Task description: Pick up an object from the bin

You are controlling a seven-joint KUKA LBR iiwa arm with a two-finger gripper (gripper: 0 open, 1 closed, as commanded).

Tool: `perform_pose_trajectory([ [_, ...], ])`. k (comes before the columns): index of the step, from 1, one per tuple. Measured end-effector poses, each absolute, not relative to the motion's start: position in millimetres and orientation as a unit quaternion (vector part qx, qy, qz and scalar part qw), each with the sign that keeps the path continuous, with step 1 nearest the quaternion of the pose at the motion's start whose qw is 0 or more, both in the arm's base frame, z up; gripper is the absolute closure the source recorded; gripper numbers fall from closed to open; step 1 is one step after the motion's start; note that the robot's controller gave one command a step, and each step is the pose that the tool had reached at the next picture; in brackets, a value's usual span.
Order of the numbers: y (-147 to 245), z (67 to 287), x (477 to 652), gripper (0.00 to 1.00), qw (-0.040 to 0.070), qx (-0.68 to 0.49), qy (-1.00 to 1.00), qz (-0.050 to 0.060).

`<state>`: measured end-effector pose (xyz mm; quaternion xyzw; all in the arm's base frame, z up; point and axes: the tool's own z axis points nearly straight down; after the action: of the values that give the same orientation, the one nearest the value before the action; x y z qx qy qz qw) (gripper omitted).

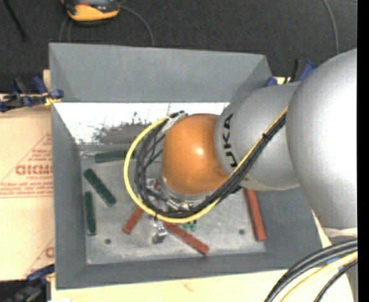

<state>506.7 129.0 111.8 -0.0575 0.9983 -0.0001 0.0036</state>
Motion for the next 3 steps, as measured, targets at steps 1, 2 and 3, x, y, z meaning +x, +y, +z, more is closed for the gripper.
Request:
perform_pose_trajectory([
  [1, 118, 87, 525.7, 0.00, 0.003, -0.148, 0.989, 0.002],
  [2, 128, 82, 537.3, 0.00, 0.007, -0.203, 0.979, 0.000],
  [3, 126, 81, 572.4, 1.00, 0.000, -0.333, 0.943, 0.004],
])
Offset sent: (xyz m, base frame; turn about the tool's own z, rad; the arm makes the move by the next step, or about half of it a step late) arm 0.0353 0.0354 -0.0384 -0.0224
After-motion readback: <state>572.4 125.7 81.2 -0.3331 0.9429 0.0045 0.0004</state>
